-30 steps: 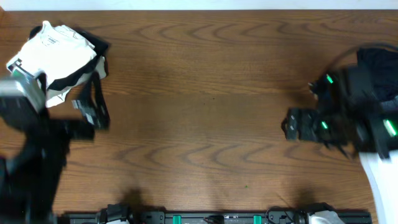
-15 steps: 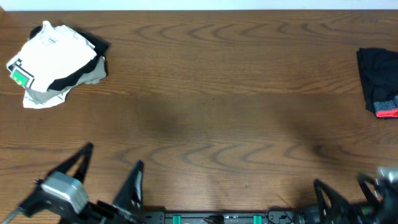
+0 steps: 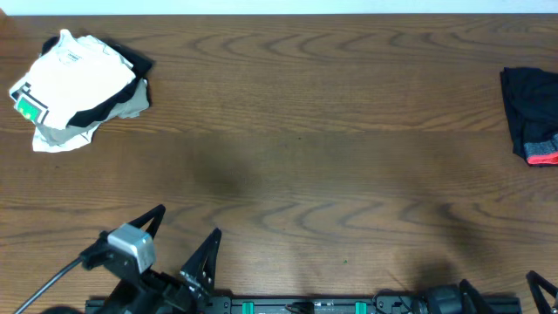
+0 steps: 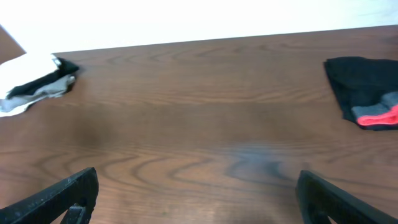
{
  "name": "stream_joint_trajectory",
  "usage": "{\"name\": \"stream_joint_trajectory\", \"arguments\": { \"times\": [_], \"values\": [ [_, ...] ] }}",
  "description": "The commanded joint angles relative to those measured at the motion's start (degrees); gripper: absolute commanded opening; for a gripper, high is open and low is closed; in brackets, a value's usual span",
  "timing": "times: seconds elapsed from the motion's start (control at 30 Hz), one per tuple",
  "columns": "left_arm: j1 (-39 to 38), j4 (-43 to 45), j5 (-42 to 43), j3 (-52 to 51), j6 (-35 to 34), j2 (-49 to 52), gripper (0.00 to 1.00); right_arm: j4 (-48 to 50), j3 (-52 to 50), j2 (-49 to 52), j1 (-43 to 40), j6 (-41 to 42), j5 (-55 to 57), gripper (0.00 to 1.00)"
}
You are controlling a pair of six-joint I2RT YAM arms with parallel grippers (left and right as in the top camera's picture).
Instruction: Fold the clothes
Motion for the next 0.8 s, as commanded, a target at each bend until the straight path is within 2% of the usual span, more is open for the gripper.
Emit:
{"name": "stream_joint_trajectory", "arguments": {
  "times": [0.0, 0.77],
  "values": [
    [-0.02, -0.57, 1.2, -1.2, 1.18, -0.2, 0.98, -0.24, -0.07, 0.0, -0.17, -0.96, 4.63, 0.99],
    [-0.02, -0.94, 1.2, -1.22, 1.16, -0.2, 0.98, -9.14, -0.07, -0.02, -0.15, -0.94, 4.96, 0.99]
  ]
}}
